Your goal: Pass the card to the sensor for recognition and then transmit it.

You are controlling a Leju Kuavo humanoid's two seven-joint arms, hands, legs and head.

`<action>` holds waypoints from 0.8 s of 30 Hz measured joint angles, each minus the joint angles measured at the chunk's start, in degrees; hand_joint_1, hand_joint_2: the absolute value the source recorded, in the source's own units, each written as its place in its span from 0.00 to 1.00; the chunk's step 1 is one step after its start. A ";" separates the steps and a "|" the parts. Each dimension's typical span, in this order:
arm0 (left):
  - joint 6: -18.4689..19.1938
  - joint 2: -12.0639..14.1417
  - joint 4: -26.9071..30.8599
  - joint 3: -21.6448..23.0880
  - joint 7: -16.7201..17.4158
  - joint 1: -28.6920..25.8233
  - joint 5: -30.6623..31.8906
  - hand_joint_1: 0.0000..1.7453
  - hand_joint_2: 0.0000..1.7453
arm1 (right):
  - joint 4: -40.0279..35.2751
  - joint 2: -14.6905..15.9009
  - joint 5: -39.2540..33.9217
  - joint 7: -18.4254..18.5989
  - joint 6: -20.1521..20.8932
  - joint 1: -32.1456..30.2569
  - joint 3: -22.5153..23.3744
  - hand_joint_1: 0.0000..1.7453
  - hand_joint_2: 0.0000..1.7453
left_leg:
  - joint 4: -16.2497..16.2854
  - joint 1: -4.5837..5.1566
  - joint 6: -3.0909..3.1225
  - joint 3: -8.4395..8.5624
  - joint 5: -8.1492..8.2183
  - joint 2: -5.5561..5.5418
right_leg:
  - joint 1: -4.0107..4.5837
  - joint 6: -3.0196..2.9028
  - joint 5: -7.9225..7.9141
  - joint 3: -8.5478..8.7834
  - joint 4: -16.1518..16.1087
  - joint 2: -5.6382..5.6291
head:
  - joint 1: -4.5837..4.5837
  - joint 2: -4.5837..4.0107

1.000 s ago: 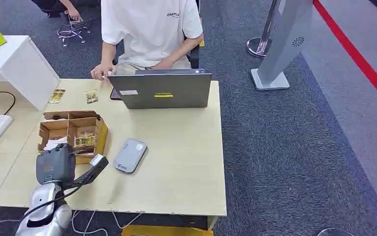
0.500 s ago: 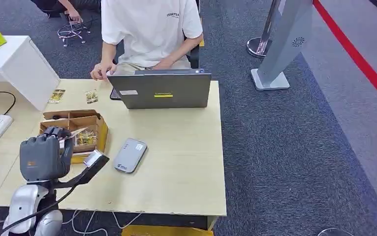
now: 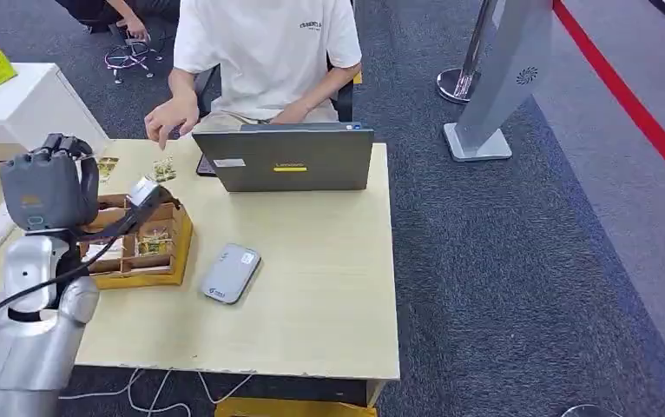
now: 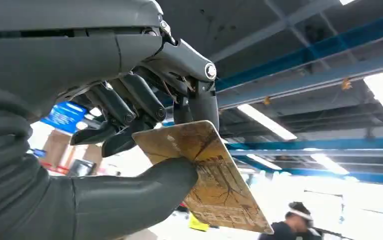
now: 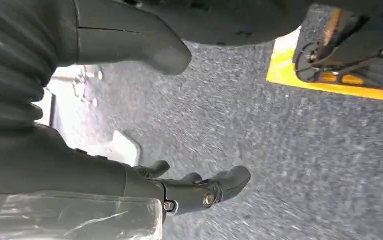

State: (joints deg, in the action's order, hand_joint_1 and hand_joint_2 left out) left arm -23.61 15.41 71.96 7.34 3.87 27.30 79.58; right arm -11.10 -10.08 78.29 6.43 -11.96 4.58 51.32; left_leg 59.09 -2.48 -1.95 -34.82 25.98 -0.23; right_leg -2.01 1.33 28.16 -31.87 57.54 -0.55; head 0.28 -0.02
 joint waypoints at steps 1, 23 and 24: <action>-1.94 0.35 -5.09 -0.28 -0.39 2.68 0.44 1.00 1.00 | 0.00 0.00 0.28 0.04 0.00 0.02 -0.11 0.00 1.00 | 0.00 0.00 -0.01 0.00 -0.01 0.00 | 0.00 -0.01 -0.01 -0.03 0.03 -0.01 | 0.02 0.00; -1.26 -0.50 -36.35 -0.85 0.29 18.86 1.90 1.00 1.00 | 0.02 0.00 0.26 0.94 -0.26 0.03 -1.11 0.00 1.00 | 0.00 0.00 -0.03 -0.12 -0.01 0.03 | 0.00 -0.01 -0.01 -0.18 0.09 -0.10 | 0.07 0.00; -1.32 -0.50 -36.53 -0.85 0.29 18.85 1.79 1.00 1.00 | 0.02 0.00 0.26 0.87 -0.26 0.03 -1.11 0.00 1.00 | 0.00 0.00 -0.03 -0.12 -0.01 0.03 | 0.00 -0.01 -0.01 -0.18 0.09 -0.10 | 0.07 0.00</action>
State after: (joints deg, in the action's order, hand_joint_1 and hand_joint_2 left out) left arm -24.94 14.91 35.43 6.49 4.15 46.15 81.37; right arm -11.08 -10.08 78.55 7.30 -12.22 4.62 50.21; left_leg 59.09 -2.48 -1.98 -34.94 25.96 -0.20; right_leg -2.02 1.32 28.15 -32.05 57.63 -0.65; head 0.35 -0.02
